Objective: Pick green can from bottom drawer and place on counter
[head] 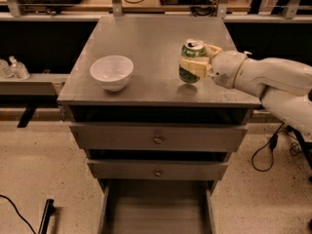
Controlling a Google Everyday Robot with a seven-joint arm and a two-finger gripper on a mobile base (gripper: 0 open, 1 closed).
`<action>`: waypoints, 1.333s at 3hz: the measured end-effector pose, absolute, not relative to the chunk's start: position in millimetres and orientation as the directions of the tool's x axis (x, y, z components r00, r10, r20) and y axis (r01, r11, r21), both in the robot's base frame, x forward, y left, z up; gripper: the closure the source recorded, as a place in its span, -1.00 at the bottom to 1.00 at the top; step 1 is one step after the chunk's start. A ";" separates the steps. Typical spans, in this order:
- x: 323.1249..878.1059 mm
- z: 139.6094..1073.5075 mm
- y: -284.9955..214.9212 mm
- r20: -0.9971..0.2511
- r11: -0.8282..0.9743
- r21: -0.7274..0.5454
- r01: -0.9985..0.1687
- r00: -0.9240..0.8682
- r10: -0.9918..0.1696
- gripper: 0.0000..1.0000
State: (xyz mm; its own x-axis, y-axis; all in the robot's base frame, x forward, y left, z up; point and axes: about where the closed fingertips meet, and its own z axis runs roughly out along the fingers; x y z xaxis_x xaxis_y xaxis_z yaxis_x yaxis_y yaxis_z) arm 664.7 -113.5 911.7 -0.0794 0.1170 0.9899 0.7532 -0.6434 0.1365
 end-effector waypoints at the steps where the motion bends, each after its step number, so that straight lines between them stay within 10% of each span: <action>1: 666.2 897.1 -106.3 0.989 -0.633 0.133 0.763 -0.063 0.132 1.00; 4: 665.0 887.8 -97.7 0.992 -0.627 0.109 0.772 -0.048 0.113 -0.44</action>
Offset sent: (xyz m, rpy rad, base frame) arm -0.0013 0.0115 -0.0424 0.0202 0.0727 0.0129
